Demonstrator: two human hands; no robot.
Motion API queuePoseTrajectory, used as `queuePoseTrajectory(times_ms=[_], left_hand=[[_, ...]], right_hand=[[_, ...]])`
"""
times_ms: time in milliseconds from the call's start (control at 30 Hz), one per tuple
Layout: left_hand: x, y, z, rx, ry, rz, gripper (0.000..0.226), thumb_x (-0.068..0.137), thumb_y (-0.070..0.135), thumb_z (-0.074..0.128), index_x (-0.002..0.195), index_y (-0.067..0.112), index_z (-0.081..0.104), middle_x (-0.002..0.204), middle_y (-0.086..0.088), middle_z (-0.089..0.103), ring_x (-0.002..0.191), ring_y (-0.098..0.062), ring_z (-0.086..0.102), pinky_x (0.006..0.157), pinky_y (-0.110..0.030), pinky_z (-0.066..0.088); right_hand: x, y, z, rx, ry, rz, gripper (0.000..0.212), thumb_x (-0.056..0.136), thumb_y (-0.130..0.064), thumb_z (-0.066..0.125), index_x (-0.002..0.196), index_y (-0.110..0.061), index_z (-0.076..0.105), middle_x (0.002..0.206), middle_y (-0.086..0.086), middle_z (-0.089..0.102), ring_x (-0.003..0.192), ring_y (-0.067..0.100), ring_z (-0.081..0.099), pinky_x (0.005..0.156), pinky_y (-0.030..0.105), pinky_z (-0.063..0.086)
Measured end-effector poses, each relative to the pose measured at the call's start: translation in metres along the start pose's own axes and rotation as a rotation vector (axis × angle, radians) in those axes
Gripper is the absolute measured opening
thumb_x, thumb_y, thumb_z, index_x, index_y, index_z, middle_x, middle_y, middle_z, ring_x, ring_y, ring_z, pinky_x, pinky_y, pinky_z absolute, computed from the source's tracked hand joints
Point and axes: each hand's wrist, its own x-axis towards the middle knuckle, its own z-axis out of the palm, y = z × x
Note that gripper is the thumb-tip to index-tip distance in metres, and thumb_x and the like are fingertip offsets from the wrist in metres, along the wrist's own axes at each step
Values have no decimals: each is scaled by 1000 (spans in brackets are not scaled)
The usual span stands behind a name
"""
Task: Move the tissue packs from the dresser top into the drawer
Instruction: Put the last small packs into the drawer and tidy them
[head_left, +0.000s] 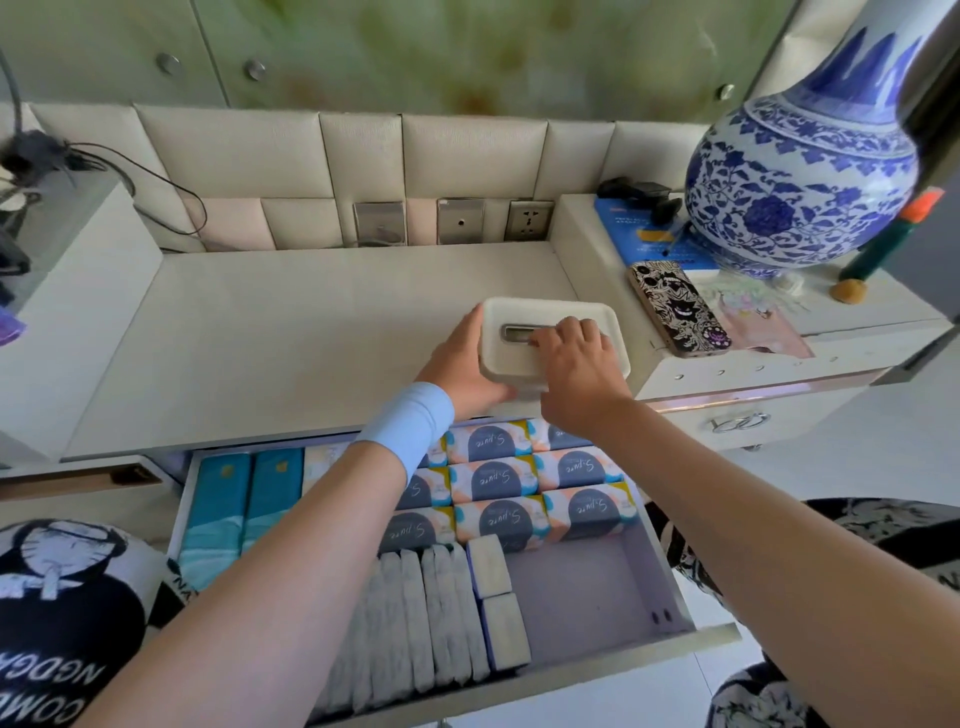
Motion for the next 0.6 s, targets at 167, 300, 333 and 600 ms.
queuePoseTrajectory(times_ms=[167, 300, 333, 600], left_hand=[[-20, 2, -9, 175, -160, -102, 124, 62, 47, 85, 155, 33, 4, 143, -3, 35, 118, -26, 50, 102, -43, 44], [-43, 10, -13, 238, -312, -132, 124, 59, 60, 83, 155, 37, 7, 148, 2, 28, 129, -23, 43, 107, -42, 41], [-47, 12, -13, 231, -344, -143, 124, 57, 65, 81, 155, 37, 11, 150, 5, 29, 133, -21, 40, 110, -41, 39], [-100, 27, 16, 246, -645, -179, 65, 73, 66, 71, 125, 33, 50, 122, 10, 57, 115, -15, 53, 107, -35, 40]], right_hand=[[-27, 2, -15, 25, -123, -107, 60, 69, -27, 68, 124, -22, 45, 117, 3, 53, 104, 23, 55, 91, 35, 45], [-59, 10, -42, 206, -317, -103, 67, 66, -31, 73, 126, -26, 46, 116, -3, 61, 101, 22, 58, 86, 34, 49], [-66, 13, -51, 277, -393, -85, 69, 65, -31, 77, 127, -27, 46, 115, -4, 60, 99, 20, 57, 84, 32, 49], [-108, 33, -75, 288, -837, -153, 74, 68, -37, 86, 130, -35, 47, 115, -12, 52, 103, 15, 52, 82, 31, 42]])
